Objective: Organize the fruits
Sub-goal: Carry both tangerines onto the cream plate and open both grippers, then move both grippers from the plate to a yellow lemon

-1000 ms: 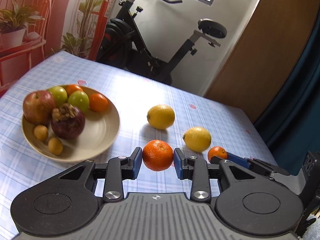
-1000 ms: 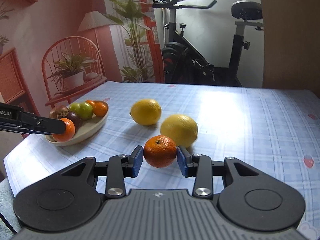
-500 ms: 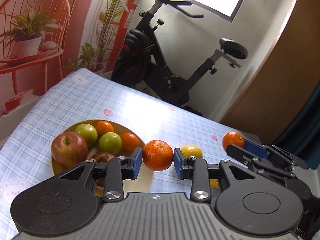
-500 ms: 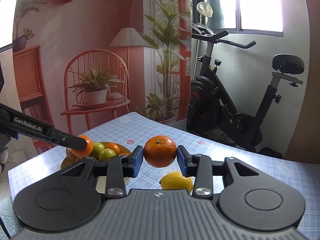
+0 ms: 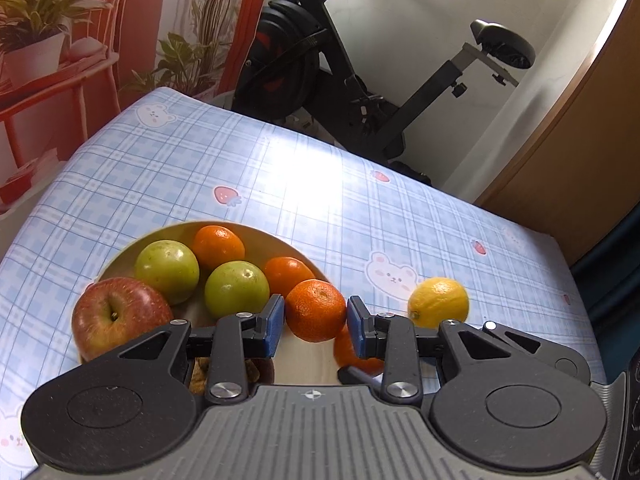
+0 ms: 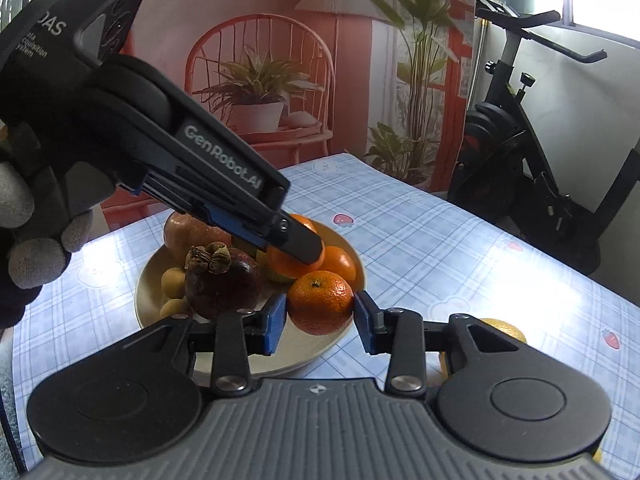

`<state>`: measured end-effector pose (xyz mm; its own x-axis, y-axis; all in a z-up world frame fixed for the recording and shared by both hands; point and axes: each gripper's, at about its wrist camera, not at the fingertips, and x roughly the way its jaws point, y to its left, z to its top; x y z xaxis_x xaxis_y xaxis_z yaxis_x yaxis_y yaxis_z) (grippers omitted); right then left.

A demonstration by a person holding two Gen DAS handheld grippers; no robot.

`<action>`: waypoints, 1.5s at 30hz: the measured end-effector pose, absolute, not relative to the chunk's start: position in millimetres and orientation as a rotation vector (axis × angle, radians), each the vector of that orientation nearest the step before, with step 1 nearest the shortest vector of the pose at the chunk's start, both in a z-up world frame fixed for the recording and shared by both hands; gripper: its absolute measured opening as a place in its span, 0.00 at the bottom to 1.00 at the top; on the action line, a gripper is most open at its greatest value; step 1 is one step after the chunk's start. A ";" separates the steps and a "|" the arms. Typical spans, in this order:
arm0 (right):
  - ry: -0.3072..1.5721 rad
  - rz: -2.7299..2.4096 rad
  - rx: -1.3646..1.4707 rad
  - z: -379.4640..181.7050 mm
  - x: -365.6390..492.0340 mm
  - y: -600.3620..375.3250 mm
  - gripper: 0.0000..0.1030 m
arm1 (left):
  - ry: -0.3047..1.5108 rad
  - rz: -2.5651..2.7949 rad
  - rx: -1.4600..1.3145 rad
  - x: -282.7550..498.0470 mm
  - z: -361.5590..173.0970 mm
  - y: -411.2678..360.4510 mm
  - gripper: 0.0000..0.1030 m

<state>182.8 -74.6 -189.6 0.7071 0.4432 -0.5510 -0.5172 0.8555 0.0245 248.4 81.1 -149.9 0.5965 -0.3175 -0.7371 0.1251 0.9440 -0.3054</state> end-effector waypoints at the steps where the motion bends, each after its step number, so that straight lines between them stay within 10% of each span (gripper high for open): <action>1: 0.583 0.537 -0.139 -191.7 184.9 -73.0 0.38 | 0.904 -0.254 -0.223 248.8 -151.4 79.7 0.35; 38: 0.500 0.390 -0.033 -183.5 145.8 -140.7 0.45 | 0.820 -0.338 -0.181 250.1 -135.2 33.1 0.37; 45: 0.457 0.249 -0.022 -181.6 117.7 -186.6 0.71 | 0.820 -0.427 -0.169 241.0 -137.7 -14.6 0.37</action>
<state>117.7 -186.6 -181.6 0.8677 0.2335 -0.4389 -0.2432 0.9693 0.0350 241.0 -14.6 -137.7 0.6031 -0.4313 -0.6710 0.3026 0.9020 -0.3078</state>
